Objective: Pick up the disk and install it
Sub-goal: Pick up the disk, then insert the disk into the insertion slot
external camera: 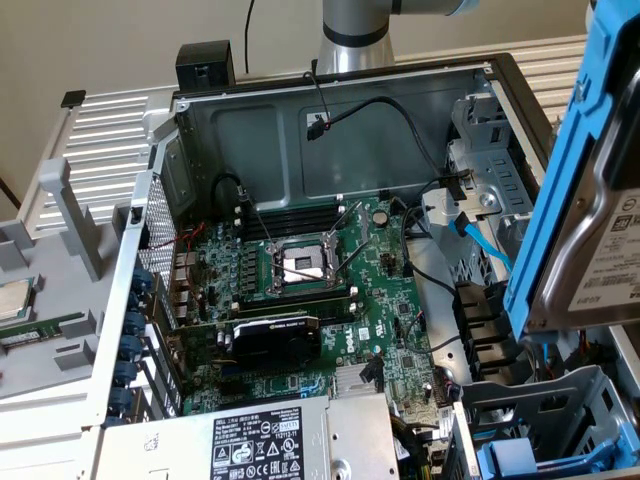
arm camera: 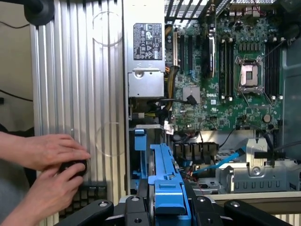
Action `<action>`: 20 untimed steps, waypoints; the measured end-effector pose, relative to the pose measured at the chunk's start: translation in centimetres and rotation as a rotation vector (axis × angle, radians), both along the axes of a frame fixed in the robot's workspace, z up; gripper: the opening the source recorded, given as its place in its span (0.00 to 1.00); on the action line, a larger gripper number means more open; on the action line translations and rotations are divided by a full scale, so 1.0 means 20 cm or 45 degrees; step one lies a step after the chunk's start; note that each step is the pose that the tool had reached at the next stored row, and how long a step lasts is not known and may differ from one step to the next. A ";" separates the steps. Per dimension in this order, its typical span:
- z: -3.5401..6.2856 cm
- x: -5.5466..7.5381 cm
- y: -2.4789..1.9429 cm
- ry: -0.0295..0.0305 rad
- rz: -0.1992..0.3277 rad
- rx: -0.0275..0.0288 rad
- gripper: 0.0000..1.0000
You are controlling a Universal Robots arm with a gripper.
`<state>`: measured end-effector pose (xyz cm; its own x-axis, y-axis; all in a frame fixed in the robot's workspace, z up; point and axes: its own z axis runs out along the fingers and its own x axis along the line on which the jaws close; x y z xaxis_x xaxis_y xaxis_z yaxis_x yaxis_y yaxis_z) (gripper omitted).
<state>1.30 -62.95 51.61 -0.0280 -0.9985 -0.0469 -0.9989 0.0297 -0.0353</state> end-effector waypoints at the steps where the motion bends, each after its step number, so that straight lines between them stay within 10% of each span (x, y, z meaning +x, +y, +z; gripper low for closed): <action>1: -0.009 0.00 0.000 0.0000 0.000 0.0000 0.37; 20: -0.028 0.00 0.031 0.0005 0.008 -0.0002 0.37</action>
